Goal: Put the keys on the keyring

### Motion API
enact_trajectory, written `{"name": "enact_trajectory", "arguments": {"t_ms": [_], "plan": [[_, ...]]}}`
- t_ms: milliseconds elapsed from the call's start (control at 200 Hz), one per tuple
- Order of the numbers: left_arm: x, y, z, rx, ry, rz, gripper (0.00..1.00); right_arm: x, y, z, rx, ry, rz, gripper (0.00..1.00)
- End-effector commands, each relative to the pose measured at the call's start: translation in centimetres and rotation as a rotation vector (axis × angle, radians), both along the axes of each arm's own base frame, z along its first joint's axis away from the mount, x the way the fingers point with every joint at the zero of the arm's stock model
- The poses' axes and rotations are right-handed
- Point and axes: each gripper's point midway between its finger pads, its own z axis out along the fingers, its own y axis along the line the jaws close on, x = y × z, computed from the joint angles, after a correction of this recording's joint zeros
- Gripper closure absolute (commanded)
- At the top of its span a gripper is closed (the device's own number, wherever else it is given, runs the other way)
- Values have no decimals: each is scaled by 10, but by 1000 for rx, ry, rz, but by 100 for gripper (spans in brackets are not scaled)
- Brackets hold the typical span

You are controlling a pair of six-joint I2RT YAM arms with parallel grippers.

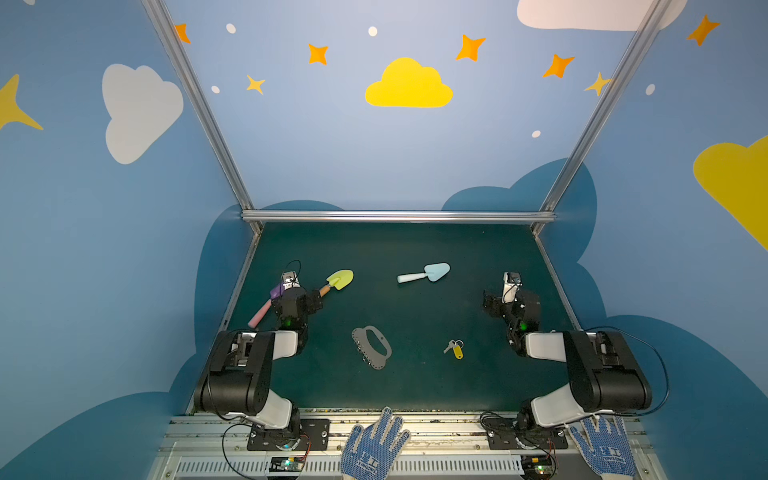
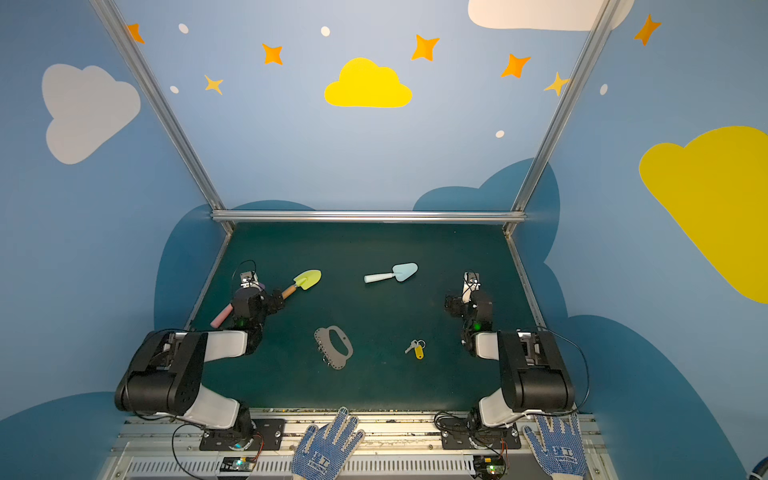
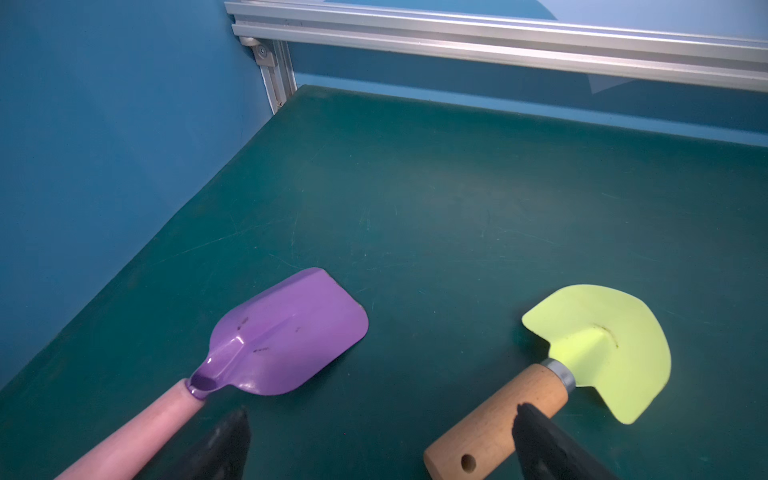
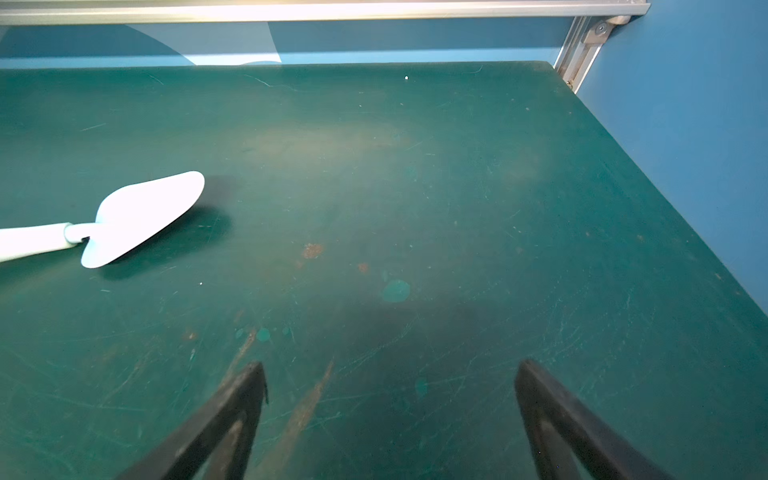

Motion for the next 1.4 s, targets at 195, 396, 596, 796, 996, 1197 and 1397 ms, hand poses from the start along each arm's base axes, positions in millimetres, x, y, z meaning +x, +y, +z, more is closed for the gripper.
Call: {"name": "enact_trajectory", "arguments": {"t_ms": [195, 396, 596, 796, 996, 1197, 1397], "plan": [[-1, 1, 6, -2, -23, 13, 0, 6, 1, 11, 6, -23, 4, 5], [-1, 1, 6, -2, -23, 13, 0, 5, 1, 11, 5, -25, 3, 5], [0, 1, 6, -9, -21, 6, 0, 5, 1, 11, 5, -24, 4, 5], [1, 1, 5, -19, -17, 0, 0, 5, 1, 11, 6, -24, 4, 5], [1, 1, 4, -26, -13, -5, 0, 5, 1, 11, 6, -24, 3, 5], [1, 1, 4, -26, -15, -6, 0, 5, 1, 11, 7, -25, 4, 5], [1, 1, 5, -26, -15, -5, 0, 5, 1, 11, 7, -26, 3, 5]]}}
